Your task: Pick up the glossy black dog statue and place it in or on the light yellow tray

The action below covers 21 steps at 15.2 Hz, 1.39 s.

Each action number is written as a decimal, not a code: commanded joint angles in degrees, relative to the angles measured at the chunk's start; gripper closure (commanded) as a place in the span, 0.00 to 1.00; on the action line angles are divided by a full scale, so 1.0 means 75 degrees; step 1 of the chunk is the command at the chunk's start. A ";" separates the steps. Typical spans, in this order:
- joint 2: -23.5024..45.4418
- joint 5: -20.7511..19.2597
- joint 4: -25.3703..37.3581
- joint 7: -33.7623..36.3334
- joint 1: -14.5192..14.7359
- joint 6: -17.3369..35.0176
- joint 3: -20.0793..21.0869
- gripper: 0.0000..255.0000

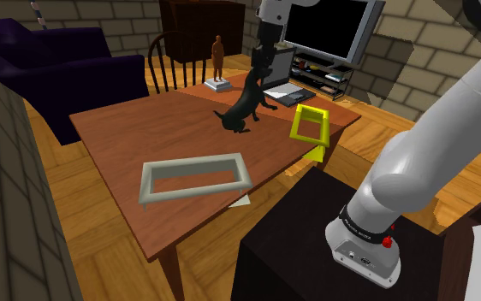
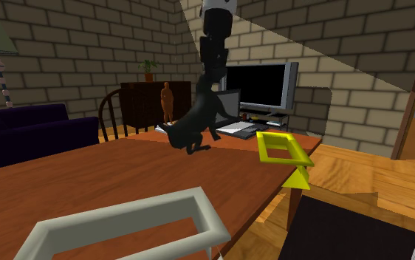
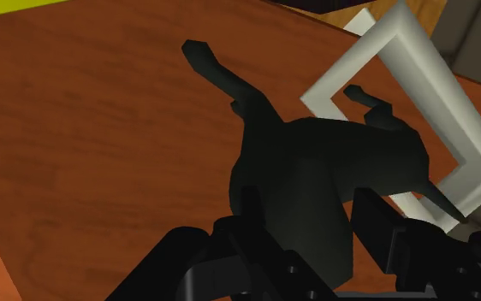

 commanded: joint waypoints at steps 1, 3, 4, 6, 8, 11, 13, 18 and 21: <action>-0.0232 -0.0017 -0.0128 0.0374 0.0128 -0.0053 0.0215 1.00; -0.0429 -0.0009 -0.0235 0.0754 0.0266 -0.0103 0.0451 1.00; -0.0516 0.0001 -0.0275 0.0943 0.0335 -0.0130 0.0571 1.00; -0.0666 0.0032 -0.0329 0.1319 0.0470 -0.0187 0.0814 1.00; -0.0783 0.0073 -0.0349 0.1693 0.0609 -0.0246 0.1056 1.00; -0.0899 0.0150 -0.0315 0.2251 0.0813 -0.0338 0.1426 1.00; -0.0939 0.0215 -0.0233 0.2689 0.0976 -0.0410 0.1715 1.00; -0.0949 0.0232 -0.0755 0.2636 0.0977 0.0099 0.1722 1.00; -0.0935 0.0244 -0.1049 0.2603 0.0978 0.0406 0.1725 1.00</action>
